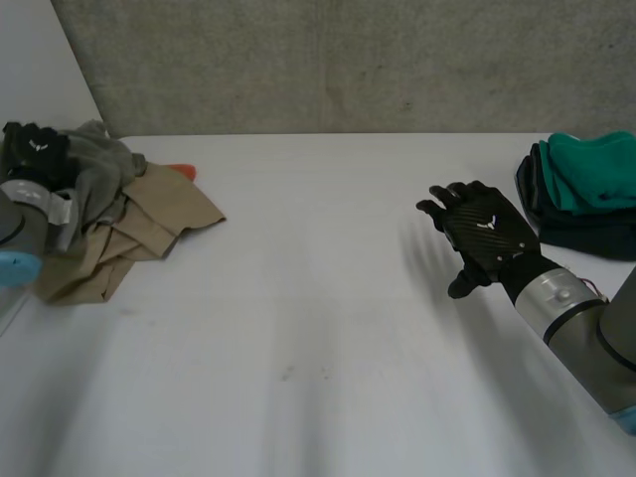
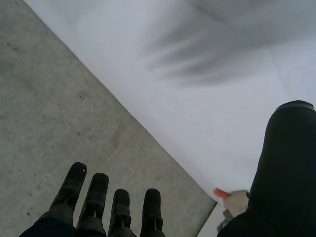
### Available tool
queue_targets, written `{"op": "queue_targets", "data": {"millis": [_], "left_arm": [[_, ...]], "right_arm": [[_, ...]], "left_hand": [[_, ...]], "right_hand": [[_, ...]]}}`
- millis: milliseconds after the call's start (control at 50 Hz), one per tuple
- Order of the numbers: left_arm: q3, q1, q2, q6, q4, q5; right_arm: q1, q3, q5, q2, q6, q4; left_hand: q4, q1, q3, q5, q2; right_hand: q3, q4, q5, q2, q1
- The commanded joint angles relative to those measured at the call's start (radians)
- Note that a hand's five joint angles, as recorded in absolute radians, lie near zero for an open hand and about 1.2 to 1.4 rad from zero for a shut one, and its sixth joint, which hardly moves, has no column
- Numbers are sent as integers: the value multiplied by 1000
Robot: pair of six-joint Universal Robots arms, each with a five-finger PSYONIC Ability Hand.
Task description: Fold the laundry.
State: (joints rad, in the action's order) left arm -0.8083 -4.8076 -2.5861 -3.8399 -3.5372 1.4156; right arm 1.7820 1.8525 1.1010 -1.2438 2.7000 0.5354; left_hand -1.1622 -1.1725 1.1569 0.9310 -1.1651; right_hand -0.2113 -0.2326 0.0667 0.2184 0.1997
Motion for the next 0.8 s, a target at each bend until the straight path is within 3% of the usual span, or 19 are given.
{"op": "queue_targets", "data": {"millis": [20,80,200,320,400,420,460,480,520,660,800], "left_arm": [[-251,158,306,190,-104,16],[-342,230,404,259,-138,14],[-500,471,575,407,-143,14],[-549,759,578,598,-100,14],[-534,839,499,675,-85,19],[-526,850,477,680,-83,19],[-502,867,437,678,-75,20],[-487,887,416,675,-68,20],[-476,901,409,675,-52,20],[-488,861,466,654,26,20],[-603,689,648,609,98,20]], "right_arm": [[-55,14,5,-22,3,-5],[-62,14,5,-36,6,-5],[-62,14,8,-46,11,-9],[-75,17,10,-49,12,-9],[-78,17,11,-49,14,-9],[-78,17,11,-49,14,-9],[-79,17,13,-49,15,-9],[-79,16,17,-48,15,-14],[-81,11,26,-48,15,-18],[-88,-16,79,-49,20,-81],[-82,-84,85,-49,18,-256]], "left_hand": [[-234,-224,239,291,-231],[-234,-224,239,291,-231],[-234,-224,239,291,-231],[-234,-224,239,291,-231],[-234,-224,239,291,-231],[-214,-204,219,271,-211],[280,290,-274,-223,282],[741,752,-736,-685,744],[988,998,-982,-931,991],[988,998,-982,-931,991],[963,974,-958,-907,966]], "right_hand": [[37,58,-67,-44,-25],[37,58,-67,-44,-25],[37,58,-67,-44,-25],[37,58,-67,-44,-25],[37,58,-67,-44,-25],[37,58,-67,-44,-25],[37,58,-67,-44,-25],[37,58,-67,-44,-25],[37,58,-67,-44,-25],[37,58,-67,-44,-25],[37,58,-67,-44,-25]]}}
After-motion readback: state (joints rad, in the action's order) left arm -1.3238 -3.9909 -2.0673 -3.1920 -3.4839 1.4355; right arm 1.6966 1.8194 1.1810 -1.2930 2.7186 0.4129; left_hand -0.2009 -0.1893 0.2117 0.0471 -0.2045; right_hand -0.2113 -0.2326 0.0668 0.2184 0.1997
